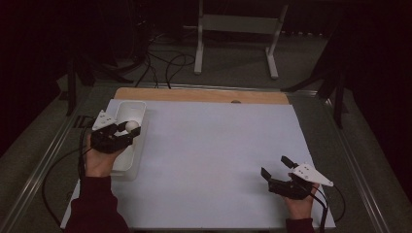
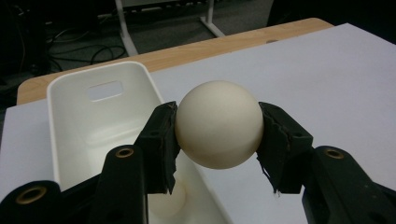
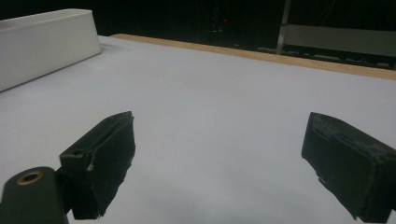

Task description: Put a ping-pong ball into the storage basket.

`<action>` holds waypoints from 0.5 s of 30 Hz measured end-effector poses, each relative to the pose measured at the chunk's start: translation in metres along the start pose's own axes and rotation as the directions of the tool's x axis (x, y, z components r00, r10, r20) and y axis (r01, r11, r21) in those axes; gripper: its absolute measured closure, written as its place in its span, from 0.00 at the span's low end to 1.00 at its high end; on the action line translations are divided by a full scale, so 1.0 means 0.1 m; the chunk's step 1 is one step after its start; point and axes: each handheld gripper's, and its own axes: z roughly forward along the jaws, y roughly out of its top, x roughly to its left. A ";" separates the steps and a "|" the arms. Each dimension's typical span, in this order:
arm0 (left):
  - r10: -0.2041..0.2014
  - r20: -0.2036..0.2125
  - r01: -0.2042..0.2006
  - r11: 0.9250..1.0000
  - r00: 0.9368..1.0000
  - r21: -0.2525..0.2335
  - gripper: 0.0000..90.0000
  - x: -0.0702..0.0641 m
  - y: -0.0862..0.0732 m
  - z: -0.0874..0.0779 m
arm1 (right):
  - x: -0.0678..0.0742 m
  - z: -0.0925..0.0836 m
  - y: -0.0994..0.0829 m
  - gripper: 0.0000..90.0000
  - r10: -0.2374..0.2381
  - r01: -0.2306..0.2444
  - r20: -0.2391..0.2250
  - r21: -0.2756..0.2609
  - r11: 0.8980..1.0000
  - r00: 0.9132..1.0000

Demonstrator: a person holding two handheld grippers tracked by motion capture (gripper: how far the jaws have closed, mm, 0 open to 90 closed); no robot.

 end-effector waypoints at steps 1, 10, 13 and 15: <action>-0.001 -0.002 0.001 1.000 1.000 0.000 0.57 0.01 0.00 0.00 | 0.00 0.00 0.00 0.10 0.000 0.000 0.001 0.000 1.000 1.000; -0.010 -0.019 0.010 1.000 1.000 -0.005 0.57 0.06 -0.02 -0.03 | 0.00 0.00 0.00 0.10 0.000 0.000 0.001 0.001 1.000 1.000; -0.015 -0.025 0.015 1.000 1.000 -0.004 0.57 0.09 -0.02 -0.05 | 0.00 0.00 0.00 0.10 0.000 0.000 0.001 0.001 1.000 1.000; -0.020 -0.028 0.019 1.000 0.999 -0.007 0.57 0.10 -0.03 -0.05 | 0.00 0.00 0.00 0.10 0.000 0.000 0.001 0.001 1.000 1.000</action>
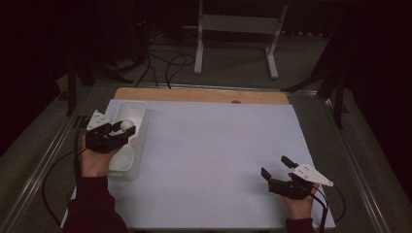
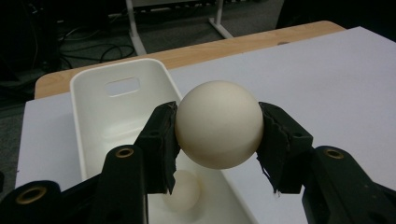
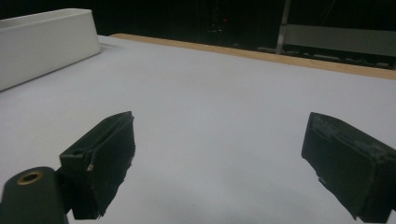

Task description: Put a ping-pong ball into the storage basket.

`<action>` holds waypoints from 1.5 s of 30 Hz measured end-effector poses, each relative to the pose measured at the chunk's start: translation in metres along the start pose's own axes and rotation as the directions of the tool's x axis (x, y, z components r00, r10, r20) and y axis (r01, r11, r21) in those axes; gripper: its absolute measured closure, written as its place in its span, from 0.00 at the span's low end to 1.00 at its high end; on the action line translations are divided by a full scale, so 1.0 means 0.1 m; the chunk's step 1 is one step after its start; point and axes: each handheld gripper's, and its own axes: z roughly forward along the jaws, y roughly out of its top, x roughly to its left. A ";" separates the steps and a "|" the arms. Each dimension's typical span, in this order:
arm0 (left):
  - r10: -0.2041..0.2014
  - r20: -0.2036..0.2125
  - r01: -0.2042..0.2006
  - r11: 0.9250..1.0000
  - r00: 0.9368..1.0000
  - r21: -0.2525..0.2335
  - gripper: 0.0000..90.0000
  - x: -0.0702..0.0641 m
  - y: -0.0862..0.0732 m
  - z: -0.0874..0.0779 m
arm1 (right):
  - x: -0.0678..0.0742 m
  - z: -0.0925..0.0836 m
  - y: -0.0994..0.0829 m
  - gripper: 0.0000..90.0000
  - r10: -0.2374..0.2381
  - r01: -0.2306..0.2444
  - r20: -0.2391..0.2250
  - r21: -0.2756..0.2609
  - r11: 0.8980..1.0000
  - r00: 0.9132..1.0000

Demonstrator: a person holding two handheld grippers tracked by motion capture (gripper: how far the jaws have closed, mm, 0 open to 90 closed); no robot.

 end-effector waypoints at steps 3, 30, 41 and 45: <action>-0.005 -0.006 0.005 1.000 1.000 0.000 0.57 0.02 0.00 -0.01 | 0.00 0.00 0.00 0.10 0.000 0.000 0.000 -0.001 1.000 1.000; -0.056 -0.051 0.057 0.998 0.997 0.003 0.57 0.21 -0.09 -0.07 | 0.00 0.01 0.00 0.10 -0.004 0.004 0.000 0.002 1.000 1.000; -0.062 -0.051 0.062 0.998 0.997 0.006 0.57 0.23 -0.10 -0.07 | 0.00 0.01 0.00 0.10 -0.002 0.002 0.000 0.004 1.000 1.000; -0.062 -0.048 0.062 0.998 0.997 0.007 0.57 0.22 -0.10 -0.07 | 0.00 0.01 0.00 0.10 -0.001 0.001 0.001 0.003 1.000 1.000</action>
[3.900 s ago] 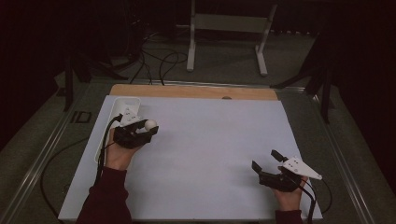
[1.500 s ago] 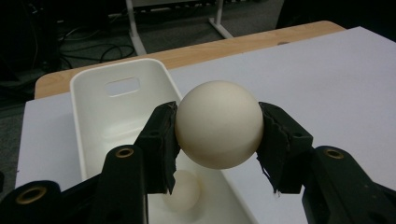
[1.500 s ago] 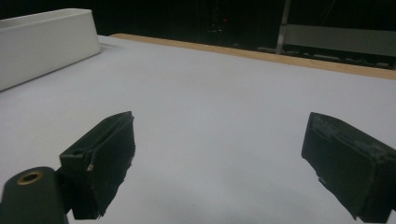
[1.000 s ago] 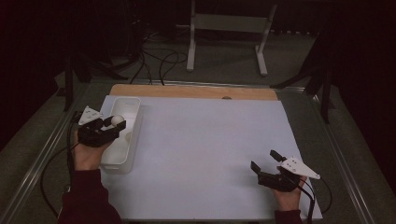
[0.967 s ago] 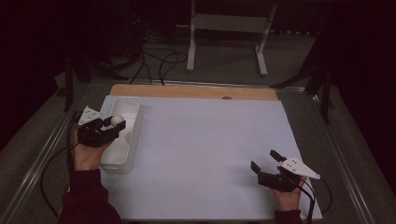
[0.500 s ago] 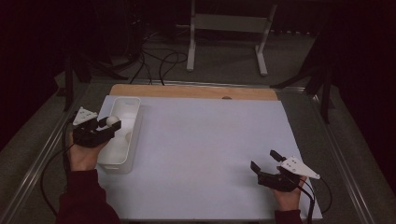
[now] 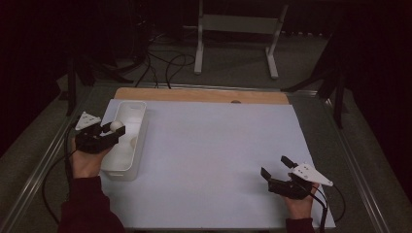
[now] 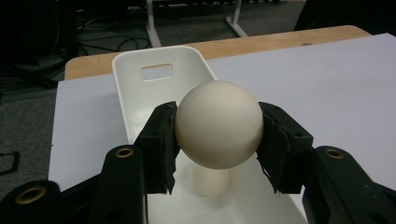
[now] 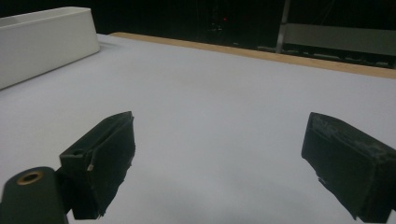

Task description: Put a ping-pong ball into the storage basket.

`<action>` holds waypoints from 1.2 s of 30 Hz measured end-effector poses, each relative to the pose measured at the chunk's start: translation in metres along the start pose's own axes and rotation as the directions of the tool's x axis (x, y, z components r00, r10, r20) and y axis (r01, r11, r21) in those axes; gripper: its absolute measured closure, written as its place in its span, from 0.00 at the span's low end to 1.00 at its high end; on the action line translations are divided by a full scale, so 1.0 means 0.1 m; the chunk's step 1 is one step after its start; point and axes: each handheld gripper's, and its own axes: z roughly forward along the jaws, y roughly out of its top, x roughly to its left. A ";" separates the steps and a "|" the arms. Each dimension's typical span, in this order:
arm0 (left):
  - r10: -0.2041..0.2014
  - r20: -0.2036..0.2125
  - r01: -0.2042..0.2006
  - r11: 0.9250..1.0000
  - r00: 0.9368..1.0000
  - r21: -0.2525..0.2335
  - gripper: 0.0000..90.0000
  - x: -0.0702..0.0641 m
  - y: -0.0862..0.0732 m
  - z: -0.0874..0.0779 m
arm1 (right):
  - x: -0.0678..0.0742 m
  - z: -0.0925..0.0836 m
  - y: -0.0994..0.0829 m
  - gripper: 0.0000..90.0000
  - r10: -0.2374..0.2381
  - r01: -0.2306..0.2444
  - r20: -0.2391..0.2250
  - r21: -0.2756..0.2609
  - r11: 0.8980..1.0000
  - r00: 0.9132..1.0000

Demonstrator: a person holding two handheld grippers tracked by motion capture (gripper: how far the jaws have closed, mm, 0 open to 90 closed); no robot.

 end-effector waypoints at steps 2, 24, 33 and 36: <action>0.001 0.004 -0.001 1.000 1.000 0.000 0.57 0.00 0.00 0.00 | 0.00 0.00 0.00 0.10 -0.001 0.001 0.000 0.000 1.000 1.000; 0.012 0.036 -0.011 1.000 0.999 -0.029 0.04 -0.09 0.05 0.03 | 0.00 -0.01 0.00 0.10 -0.001 0.001 0.002 -0.002 1.000 1.000; 0.028 0.080 -0.024 0.999 0.996 -0.048 0.02 -0.15 0.06 0.06 | 0.00 -0.02 0.00 0.10 -0.002 0.002 0.003 -0.002 1.000 1.000; 0.043 0.094 -0.038 0.998 0.995 -0.054 0.02 -0.20 0.06 0.09 | 0.00 -0.02 0.00 0.10 -0.002 0.002 0.003 -0.001 1.000 1.000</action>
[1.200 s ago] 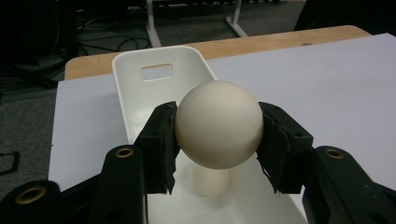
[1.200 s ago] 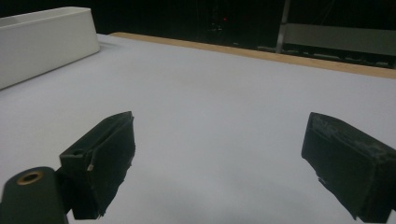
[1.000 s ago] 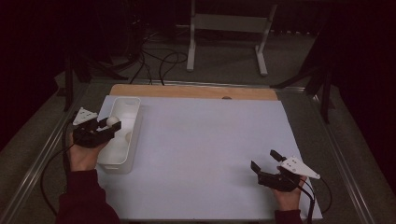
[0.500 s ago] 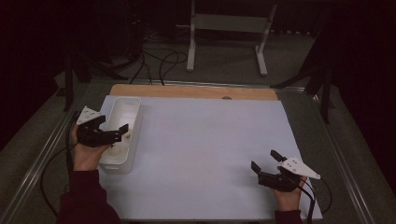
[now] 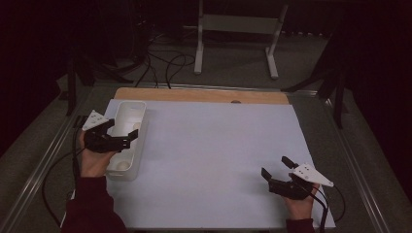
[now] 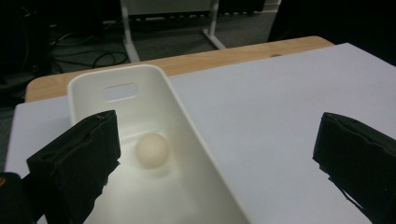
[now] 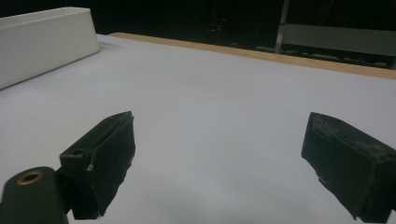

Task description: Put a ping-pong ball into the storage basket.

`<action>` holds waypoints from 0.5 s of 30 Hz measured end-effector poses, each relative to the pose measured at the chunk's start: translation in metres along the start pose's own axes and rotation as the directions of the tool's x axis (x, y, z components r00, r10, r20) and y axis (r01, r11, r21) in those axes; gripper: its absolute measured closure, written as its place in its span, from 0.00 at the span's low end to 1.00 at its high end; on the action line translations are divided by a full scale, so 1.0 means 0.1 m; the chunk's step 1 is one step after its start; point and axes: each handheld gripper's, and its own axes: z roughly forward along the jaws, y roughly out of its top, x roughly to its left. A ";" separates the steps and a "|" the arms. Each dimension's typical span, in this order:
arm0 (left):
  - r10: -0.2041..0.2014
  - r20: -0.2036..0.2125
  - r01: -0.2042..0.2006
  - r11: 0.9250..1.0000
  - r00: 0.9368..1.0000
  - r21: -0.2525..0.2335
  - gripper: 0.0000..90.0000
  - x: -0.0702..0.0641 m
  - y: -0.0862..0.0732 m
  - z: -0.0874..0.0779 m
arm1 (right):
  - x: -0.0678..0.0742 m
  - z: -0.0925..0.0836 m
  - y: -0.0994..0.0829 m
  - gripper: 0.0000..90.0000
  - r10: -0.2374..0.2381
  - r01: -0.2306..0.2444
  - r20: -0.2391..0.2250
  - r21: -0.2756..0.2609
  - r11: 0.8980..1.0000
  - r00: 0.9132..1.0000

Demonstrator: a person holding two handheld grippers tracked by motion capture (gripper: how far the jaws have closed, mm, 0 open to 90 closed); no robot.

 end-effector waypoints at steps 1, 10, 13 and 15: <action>0.003 0.003 -0.003 1.000 1.000 -0.002 0.01 -0.01 0.00 0.01 | 0.00 0.00 0.00 0.10 0.000 0.000 0.000 0.000 1.000 1.000; 0.032 0.029 -0.031 0.999 0.999 -0.006 0.01 -0.12 -0.04 0.01 | -0.01 0.00 0.00 0.10 0.001 -0.001 0.002 -0.001 1.000 1.000; 0.044 0.038 -0.043 0.999 0.998 -0.009 0.01 -0.15 -0.07 -0.01 | -0.01 0.01 0.00 0.10 0.002 -0.002 0.000 0.000 1.000 1.000; 0.046 0.045 -0.045 0.999 0.998 -0.010 0.01 -0.16 -0.10 -0.02 | -0.01 0.02 0.00 0.10 0.004 -0.004 -0.001 -0.003 1.000 1.000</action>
